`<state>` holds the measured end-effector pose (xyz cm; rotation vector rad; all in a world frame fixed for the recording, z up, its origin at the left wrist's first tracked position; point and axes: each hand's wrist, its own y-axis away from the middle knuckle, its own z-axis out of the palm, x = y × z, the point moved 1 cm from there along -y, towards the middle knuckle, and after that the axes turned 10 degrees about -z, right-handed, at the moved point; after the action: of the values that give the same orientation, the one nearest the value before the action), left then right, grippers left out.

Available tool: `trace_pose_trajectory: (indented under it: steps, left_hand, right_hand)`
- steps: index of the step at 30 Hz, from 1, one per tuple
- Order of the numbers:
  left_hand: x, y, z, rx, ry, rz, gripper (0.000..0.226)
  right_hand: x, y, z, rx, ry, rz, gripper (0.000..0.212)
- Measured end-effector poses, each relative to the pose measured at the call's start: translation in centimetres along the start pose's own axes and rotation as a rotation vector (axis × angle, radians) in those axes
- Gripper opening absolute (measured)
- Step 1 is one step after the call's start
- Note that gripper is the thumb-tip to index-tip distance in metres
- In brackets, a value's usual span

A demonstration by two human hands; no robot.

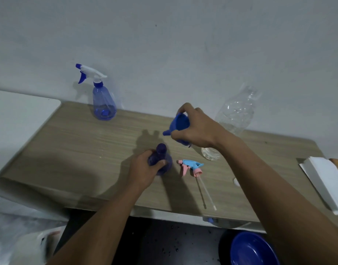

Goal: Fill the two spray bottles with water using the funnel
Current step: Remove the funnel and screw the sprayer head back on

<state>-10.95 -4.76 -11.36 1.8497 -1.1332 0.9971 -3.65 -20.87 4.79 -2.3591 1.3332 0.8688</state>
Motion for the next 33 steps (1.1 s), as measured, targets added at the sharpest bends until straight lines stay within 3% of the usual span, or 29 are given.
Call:
trace_pose_trajectory:
  steps: [4,8,14,27,30,33]
  left_hand:
    - [-0.8,-0.1,0.4,-0.001,0.040,0.017,0.026]
    - [-0.9,-0.1,0.6,-0.009,0.067,0.066,0.020]
    - [-1.5,-0.5,0.5,-0.035,0.060,0.095,0.027]
    - [-1.1,-0.2,0.4,-0.015,0.053,0.087,0.032]
    - [-1.0,0.0,0.4,-0.009,0.045,0.079,0.033]
    - [-1.0,0.0,0.5,-0.015,0.054,0.057,0.033]
  right_hand:
    - [2.4,0.3,-0.1,0.190,-0.193,0.059,0.053]
    - [5.2,-0.5,2.7,0.302,-0.338,0.118,0.059]
    - [9.5,-3.0,7.5,0.390,-0.255,0.161,0.057]
    - [13.0,-2.8,10.6,0.294,-0.087,0.296,0.070]
    - [12.5,-1.6,10.0,0.261,0.001,0.259,0.057]
    - [12.0,0.1,9.5,0.109,0.035,0.227,0.043]
